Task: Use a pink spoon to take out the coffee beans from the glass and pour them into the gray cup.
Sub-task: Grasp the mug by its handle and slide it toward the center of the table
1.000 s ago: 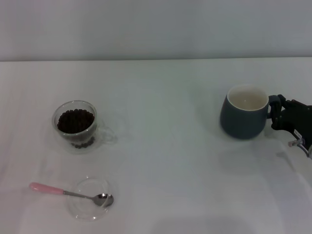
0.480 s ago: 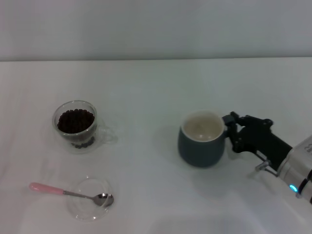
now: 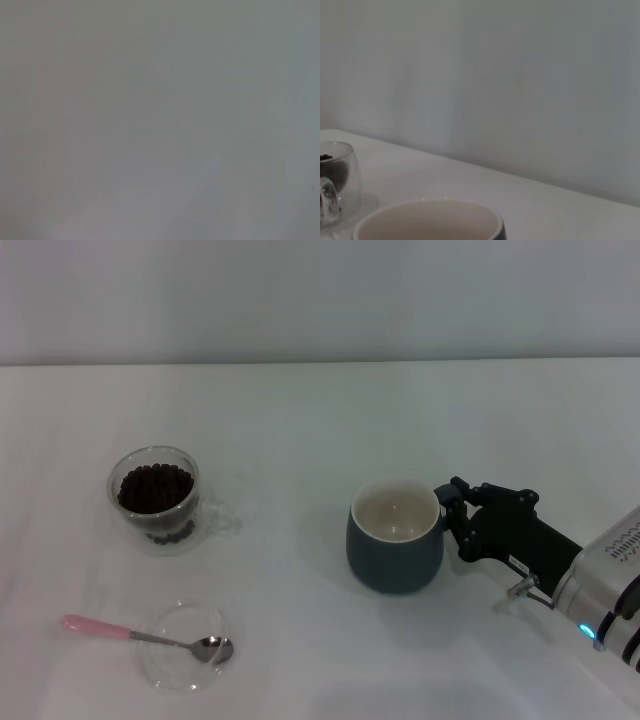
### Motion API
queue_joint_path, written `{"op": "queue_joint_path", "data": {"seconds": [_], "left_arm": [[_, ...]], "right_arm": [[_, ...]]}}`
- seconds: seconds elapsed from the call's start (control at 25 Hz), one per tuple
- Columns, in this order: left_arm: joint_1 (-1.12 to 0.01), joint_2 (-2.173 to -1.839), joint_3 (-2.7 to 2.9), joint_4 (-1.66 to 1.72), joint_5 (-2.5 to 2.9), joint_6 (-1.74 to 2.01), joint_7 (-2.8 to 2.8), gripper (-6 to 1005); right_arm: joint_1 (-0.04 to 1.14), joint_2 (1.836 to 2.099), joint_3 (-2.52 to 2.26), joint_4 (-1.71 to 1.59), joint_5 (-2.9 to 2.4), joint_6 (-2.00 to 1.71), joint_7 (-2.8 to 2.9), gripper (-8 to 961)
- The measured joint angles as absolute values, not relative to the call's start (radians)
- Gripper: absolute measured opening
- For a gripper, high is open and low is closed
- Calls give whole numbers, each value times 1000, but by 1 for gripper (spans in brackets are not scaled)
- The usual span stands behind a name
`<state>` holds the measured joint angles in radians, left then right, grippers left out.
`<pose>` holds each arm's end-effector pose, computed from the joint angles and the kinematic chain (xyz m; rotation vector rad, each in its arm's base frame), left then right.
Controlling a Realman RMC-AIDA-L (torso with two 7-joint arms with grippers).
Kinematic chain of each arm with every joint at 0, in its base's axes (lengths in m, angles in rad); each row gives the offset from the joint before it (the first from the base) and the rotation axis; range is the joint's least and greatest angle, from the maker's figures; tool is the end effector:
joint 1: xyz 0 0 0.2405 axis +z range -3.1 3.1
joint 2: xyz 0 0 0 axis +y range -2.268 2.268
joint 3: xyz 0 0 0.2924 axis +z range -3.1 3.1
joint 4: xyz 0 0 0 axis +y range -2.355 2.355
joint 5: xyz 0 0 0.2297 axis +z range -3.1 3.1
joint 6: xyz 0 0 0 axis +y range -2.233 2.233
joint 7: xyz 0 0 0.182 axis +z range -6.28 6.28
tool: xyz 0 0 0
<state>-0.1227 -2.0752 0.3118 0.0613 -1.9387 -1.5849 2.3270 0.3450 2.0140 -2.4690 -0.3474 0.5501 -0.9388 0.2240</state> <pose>-0.4360 0.2411 0.0120 -1.3593 -0.8643 -1.1002 0.3585 0.3466 -0.1237 -2.0690 0.5710 0.5693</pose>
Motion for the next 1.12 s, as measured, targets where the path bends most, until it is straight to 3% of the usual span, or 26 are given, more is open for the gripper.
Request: {"op": "queue_joint_path", "data": {"seconds": [0.68,1.0,1.12], "left_arm": [[-129,-2075,311,61,-1939,-1585,2327,771],[-129,-2075,311,61,-1939,-1588,2327,772],[-129,-2075,311,61,-1939,-1591,2327,772]], "right_arm": [[345,2014,-2470,-342,550,-919,219,136],[337,2014,-2470,-340,548,-925,222,550],[330,2013,-2470,-340,548,-925,223,655]]}}
